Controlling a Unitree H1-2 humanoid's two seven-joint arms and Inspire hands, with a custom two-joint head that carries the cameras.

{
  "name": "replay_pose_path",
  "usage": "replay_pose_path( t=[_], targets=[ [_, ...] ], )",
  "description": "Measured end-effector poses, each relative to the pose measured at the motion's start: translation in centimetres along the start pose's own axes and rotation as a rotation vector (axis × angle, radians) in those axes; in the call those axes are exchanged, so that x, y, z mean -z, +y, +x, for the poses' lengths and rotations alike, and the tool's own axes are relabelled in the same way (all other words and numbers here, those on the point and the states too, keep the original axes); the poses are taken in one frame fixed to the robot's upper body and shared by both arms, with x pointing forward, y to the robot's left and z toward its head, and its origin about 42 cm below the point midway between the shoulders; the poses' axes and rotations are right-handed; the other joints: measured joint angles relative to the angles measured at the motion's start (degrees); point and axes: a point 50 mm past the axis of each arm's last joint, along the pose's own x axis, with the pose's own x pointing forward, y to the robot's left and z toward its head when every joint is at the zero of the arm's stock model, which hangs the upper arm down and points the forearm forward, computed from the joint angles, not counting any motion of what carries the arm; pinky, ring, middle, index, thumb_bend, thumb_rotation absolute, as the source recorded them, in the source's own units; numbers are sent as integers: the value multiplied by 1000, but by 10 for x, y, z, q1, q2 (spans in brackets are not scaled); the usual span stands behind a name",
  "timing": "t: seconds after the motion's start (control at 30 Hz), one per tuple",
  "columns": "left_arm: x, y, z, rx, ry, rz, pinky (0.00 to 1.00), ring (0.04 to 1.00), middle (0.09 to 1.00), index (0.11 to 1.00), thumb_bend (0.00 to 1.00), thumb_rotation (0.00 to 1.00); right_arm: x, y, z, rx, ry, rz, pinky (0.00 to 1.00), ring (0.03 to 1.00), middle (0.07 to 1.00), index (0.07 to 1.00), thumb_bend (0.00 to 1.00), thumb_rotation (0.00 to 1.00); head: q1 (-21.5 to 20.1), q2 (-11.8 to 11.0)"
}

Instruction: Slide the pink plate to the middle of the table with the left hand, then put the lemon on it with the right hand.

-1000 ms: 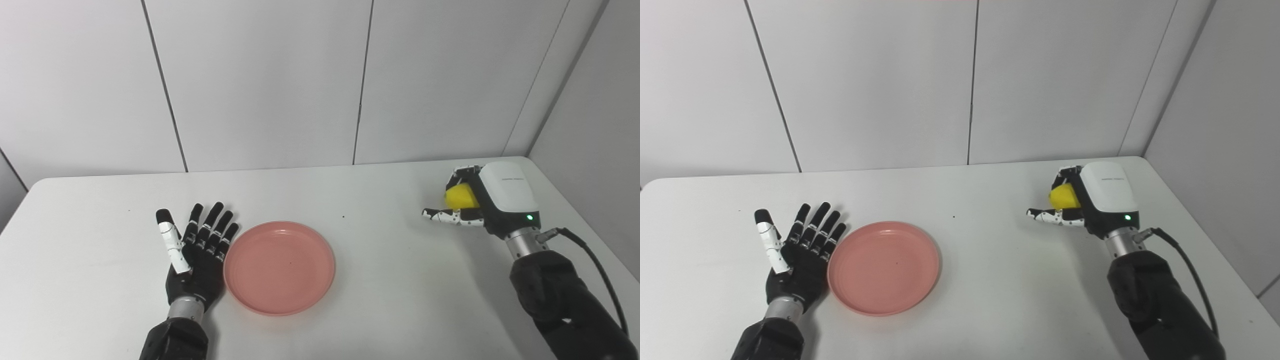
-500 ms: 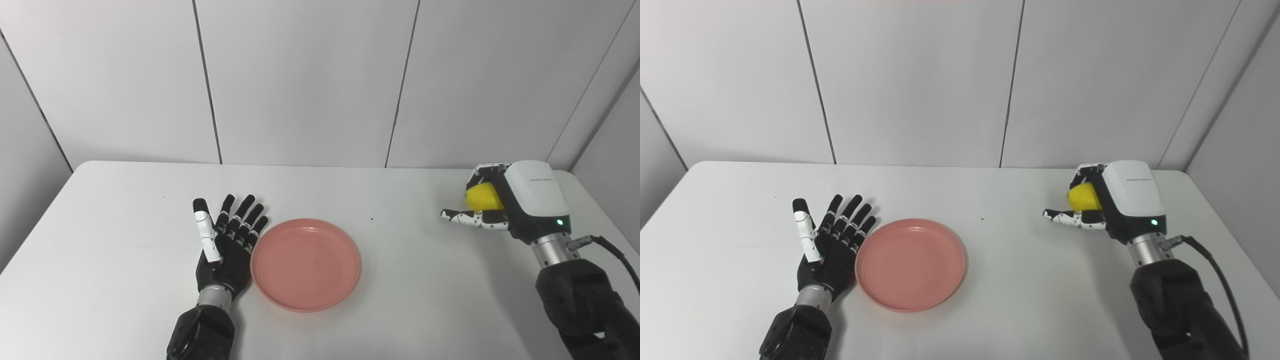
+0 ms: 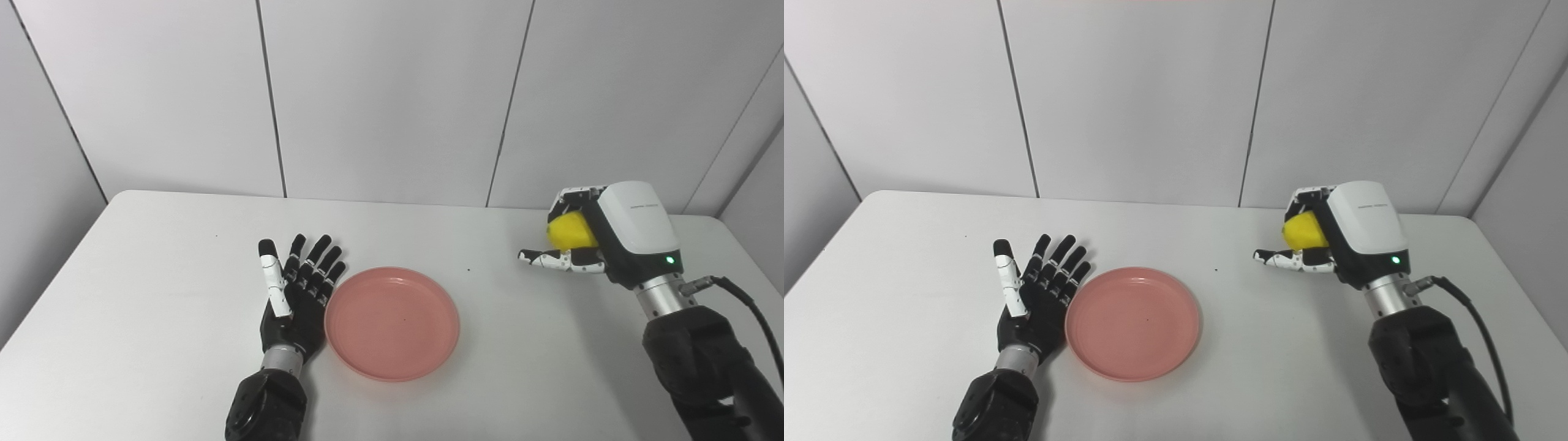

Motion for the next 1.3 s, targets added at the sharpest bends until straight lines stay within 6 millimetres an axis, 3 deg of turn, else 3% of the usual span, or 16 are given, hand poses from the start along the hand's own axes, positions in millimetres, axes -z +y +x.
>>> replay_pose_path(
  t=[0.33,0.53,0.7,1.03,1.3],
  targets=[
    [1,-1,0,0,-2,17,912,869,869,992,865,882,-29,8,17,-9,-66,21,151,198,271,322,596,468,4,-2],
    [1,0,0,-2,-3,16,912,864,865,994,865,879,-46,10,27,-4,-101,46,130,182,247,274,591,466,3,-2],
    [0,0,0,-3,-4,15,906,864,860,987,860,877,-61,13,35,-14,-136,70,148,201,269,326,581,473,6,-3],
    [0,1,0,-6,-6,14,913,860,868,986,861,882,-95,21,46,0,-243,103,125,179,239,267,627,456,6,-5],
    [0,0,0,-2,-4,16,894,858,851,974,873,874,-119,27,55,-26,-288,98,234,273,331,397,608,587,9,-5]
  ],
)
